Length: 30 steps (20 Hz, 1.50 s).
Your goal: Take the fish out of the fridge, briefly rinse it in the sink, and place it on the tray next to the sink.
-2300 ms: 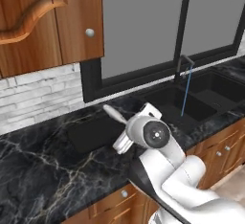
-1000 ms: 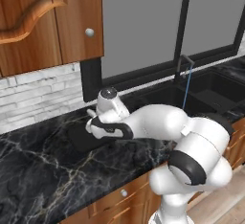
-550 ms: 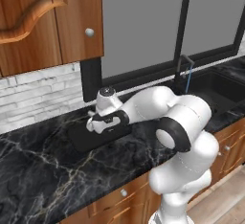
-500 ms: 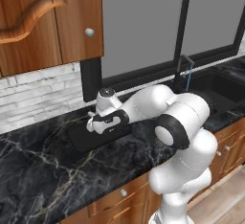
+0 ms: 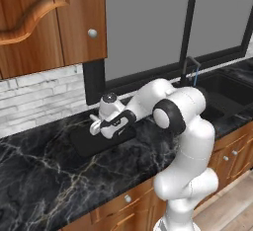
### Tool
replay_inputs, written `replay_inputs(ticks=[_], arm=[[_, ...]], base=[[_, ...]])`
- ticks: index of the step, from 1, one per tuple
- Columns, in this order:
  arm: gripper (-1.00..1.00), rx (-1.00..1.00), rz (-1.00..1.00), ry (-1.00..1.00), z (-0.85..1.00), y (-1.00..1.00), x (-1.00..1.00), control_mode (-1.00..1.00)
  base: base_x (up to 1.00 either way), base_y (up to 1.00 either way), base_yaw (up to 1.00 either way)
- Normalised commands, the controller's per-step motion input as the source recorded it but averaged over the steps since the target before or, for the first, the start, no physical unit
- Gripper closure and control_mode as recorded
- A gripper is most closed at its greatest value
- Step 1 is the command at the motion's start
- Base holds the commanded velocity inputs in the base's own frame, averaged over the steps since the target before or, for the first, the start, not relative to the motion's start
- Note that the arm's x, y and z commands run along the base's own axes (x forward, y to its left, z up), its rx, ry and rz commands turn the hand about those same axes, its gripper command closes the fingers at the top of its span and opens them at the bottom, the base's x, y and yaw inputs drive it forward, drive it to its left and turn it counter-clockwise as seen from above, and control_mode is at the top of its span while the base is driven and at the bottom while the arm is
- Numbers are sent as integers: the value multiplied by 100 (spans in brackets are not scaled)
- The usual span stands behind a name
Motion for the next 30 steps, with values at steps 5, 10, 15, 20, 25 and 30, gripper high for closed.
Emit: replay_inputs(ticks=[5,10,15,20,25,30], arm=[[-100,4,-8,-3,49,-2,-6,-100],[-100,14,-17,-25,100,-28,-66,-100],[-100,24,-16,-37,100,-58,-100,-100],[-100,22,-11,-46,100,-58,-100,-100],[-100,26,-5,-58,100,-80,-100,-100],[-100,42,-4,-36,100,-100,-98,-100]], base=[[0,0,0],[0,0,0],[0,0,0],[0,0,0],[0,0,0],[0,0,0]])
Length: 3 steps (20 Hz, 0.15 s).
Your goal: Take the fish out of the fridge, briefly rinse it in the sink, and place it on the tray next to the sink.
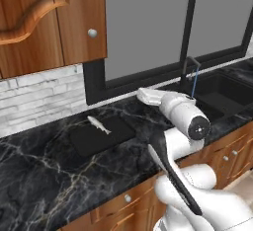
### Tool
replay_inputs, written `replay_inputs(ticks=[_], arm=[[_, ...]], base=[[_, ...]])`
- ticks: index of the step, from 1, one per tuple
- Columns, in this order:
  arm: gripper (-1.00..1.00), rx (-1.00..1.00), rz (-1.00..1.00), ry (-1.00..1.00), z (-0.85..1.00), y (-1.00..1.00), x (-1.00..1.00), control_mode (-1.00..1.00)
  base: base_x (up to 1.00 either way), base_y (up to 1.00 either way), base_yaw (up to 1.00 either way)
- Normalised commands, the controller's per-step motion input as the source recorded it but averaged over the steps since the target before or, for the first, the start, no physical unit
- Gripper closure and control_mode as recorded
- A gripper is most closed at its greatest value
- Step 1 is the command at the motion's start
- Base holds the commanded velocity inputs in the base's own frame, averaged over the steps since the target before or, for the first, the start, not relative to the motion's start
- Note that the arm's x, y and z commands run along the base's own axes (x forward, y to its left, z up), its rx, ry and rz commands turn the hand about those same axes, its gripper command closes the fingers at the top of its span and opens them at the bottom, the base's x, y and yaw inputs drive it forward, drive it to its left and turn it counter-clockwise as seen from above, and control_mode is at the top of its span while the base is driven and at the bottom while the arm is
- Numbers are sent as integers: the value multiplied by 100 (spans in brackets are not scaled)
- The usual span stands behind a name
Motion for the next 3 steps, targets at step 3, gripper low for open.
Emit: replay_inputs(ticks=[3], arm=[[-100,51,-2,-24,100,-100,-91,-100]], base=[[0,0,0]])
